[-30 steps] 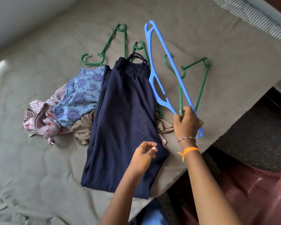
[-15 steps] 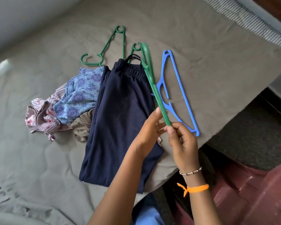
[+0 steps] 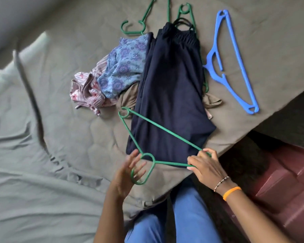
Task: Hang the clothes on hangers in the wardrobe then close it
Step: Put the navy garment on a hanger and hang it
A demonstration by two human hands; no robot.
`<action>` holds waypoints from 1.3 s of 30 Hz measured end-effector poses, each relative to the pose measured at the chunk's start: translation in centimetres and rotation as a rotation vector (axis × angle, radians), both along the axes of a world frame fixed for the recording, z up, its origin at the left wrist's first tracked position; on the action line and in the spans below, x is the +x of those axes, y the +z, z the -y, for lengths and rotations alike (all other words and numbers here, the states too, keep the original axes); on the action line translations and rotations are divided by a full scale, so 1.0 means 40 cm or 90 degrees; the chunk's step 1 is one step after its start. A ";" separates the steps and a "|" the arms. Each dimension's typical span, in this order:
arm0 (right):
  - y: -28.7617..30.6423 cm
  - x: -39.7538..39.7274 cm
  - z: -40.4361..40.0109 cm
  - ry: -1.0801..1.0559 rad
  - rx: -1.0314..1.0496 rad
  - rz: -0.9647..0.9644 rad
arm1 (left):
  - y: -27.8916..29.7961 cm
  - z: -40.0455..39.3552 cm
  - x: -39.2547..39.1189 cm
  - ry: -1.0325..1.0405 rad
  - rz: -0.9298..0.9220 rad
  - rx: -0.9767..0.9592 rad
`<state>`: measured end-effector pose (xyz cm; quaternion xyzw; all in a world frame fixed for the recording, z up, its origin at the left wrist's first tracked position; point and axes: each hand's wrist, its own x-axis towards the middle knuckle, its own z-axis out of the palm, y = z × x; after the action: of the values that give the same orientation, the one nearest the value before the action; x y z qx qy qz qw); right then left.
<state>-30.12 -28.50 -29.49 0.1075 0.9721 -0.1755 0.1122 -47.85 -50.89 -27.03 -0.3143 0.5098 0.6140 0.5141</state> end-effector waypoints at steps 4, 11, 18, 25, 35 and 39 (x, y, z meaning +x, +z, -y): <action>-0.033 -0.011 0.061 -0.009 0.111 0.149 | -0.033 0.071 0.028 -0.433 -0.178 -0.290; -0.040 -0.087 0.165 -0.108 0.096 0.055 | -0.100 -0.015 0.041 -0.802 -0.930 -0.286; -0.081 -0.131 0.190 -0.060 0.095 0.100 | -0.148 0.053 0.059 -1.004 -0.846 -0.362; -0.009 -0.160 0.180 -0.213 0.067 -0.063 | -0.121 0.044 0.020 -0.804 -0.913 -0.452; 0.163 -0.231 0.020 -0.205 0.001 0.026 | 0.072 -0.096 -0.213 -0.657 -0.876 -0.121; 0.226 -0.260 -0.015 -0.193 -0.026 0.298 | 0.149 -0.144 -0.222 -0.989 -0.583 -0.102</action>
<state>-40.51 -27.91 -20.45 0.2872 0.8888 -0.1803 0.3082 -56.74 -45.12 -21.07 0.3585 0.7743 0.1218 0.5070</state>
